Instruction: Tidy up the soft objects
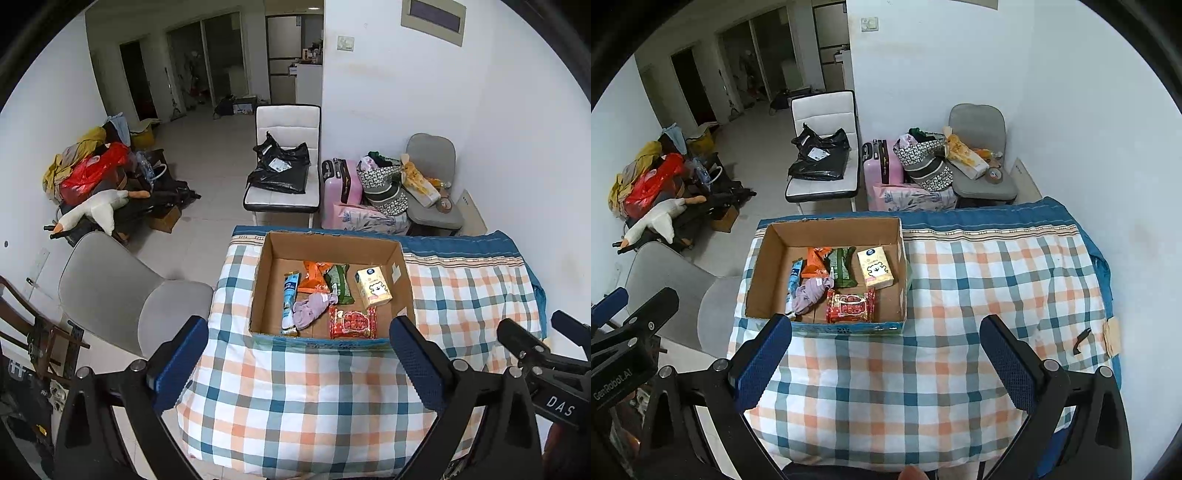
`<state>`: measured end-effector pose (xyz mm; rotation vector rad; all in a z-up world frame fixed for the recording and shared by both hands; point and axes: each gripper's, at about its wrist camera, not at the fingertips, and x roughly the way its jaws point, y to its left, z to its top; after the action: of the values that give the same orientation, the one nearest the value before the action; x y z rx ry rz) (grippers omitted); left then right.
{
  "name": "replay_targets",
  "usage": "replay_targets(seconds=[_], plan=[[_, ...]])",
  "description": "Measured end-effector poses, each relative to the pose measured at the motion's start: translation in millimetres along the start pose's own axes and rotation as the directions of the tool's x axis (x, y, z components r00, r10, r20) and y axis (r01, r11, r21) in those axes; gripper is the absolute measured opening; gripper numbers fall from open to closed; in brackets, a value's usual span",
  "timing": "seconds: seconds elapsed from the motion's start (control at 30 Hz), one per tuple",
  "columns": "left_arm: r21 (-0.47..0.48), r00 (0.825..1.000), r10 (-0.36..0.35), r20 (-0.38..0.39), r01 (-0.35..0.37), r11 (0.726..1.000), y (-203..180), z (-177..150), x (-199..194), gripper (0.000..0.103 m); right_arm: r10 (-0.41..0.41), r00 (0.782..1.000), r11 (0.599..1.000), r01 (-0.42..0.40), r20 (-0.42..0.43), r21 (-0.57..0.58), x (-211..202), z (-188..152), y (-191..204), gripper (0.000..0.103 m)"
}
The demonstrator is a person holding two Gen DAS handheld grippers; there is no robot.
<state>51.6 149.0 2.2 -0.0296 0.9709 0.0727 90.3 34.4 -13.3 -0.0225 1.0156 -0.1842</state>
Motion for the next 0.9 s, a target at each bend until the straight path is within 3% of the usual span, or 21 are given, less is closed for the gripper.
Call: replay_targets(seconds=[0.9], plan=[[-0.003, 1.000, 0.003, -0.024, -0.003, 1.000, 3, -12, 2, 0.101, -0.006, 1.000, 1.000, 0.006, 0.000, -0.010, -1, -1, -2, 0.103]])
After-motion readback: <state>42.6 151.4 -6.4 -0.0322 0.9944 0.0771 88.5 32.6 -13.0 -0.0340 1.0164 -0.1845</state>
